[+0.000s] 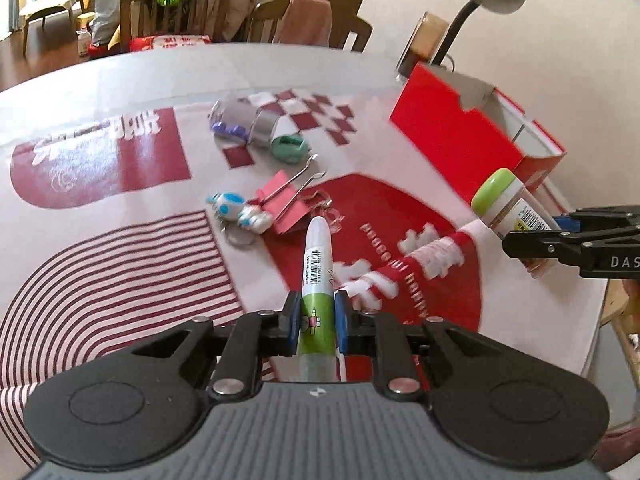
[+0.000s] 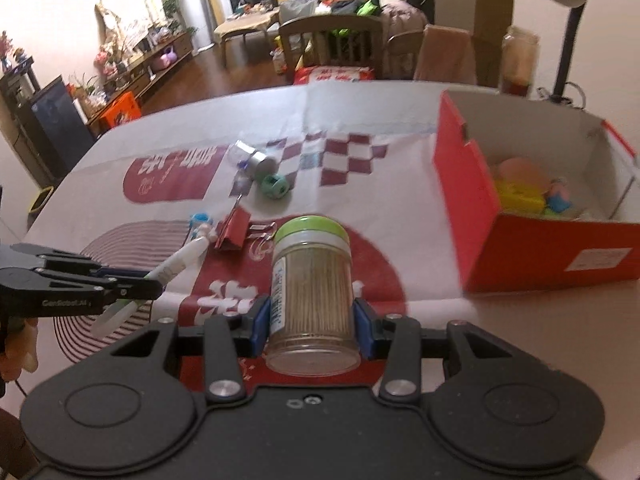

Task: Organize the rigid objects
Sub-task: 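Lift the marker and toothpick jar and carry both into the shoebox, then lower the marker and open the left gripper while the right releases the toothpick jar, then withdraw both grippers from the shoebox back toward the remaining pile, then grasp the blue-white figure keychain with the left gripper while the right grasps the teal sharpener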

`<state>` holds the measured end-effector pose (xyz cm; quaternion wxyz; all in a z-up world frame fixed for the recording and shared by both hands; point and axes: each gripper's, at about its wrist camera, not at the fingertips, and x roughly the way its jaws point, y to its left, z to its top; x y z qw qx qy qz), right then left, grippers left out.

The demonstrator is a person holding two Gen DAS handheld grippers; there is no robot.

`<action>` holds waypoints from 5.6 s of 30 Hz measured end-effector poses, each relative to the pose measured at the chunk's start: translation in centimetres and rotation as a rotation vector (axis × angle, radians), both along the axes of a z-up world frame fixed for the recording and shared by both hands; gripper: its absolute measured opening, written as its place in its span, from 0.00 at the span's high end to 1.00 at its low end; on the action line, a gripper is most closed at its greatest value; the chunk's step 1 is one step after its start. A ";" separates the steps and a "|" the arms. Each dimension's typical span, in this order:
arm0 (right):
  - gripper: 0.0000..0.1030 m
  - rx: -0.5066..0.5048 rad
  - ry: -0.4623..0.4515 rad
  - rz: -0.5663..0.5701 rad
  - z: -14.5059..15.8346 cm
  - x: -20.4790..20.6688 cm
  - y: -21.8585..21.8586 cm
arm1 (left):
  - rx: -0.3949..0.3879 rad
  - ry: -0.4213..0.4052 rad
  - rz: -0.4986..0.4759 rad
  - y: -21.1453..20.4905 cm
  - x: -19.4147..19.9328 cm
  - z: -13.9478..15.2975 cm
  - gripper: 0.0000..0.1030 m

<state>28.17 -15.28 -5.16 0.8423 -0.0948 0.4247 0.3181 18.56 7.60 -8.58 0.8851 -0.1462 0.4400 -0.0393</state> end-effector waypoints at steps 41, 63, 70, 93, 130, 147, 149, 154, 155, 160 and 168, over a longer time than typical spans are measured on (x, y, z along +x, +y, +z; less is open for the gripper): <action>0.59 -0.022 -0.047 -0.226 1.7 21.6 -16.8 | 0.067 -0.103 -0.094 -22.6 24.2 7.4 0.84; 0.60 -0.192 0.020 -0.072 -2.8 24.8 -16.1 | 0.139 0.096 -0.161 -29.1 30.7 1.0 0.84; 0.60 -0.219 0.043 -0.070 -3.9 25.1 -16.1 | 0.137 0.161 -0.170 -29.6 31.4 -0.2 0.84; 0.41 -0.192 0.006 -0.111 -2.3 24.3 -16.6 | 0.152 0.186 -0.136 -29.4 30.5 -0.4 0.81; 0.09 0.086 -0.106 -0.005 5.9 13.2 -13.4 | 0.164 -0.168 0.006 -19.9 15.3 8.3 0.31; 0.00 0.103 -0.091 0.062 4.1 5.0 -1.8 | 0.159 -0.174 0.063 -7.6 5.3 7.6 0.17; 0.00 0.098 -0.087 0.070 3.9 4.5 -0.5 | 0.159 -0.171 0.068 -6.0 4.4 7.1 0.17; 0.01 0.067 -0.085 0.099 3.1 3.6 2.6 | 0.157 -0.165 0.070 -2.3 2.7 5.9 0.16; 0.01 0.059 -0.088 0.103 2.9 3.6 3.1 | 0.151 -0.166 0.069 -1.6 2.5 5.6 0.12; 0.01 0.034 -0.077 0.098 1.9 4.2 5.6 | 0.147 -0.166 0.074 0.9 1.9 4.0 0.02; 0.01 -0.026 -0.071 0.099 -0.6 6.8 9.2 | 0.173 -0.146 0.107 2.9 2.9 0.6 0.02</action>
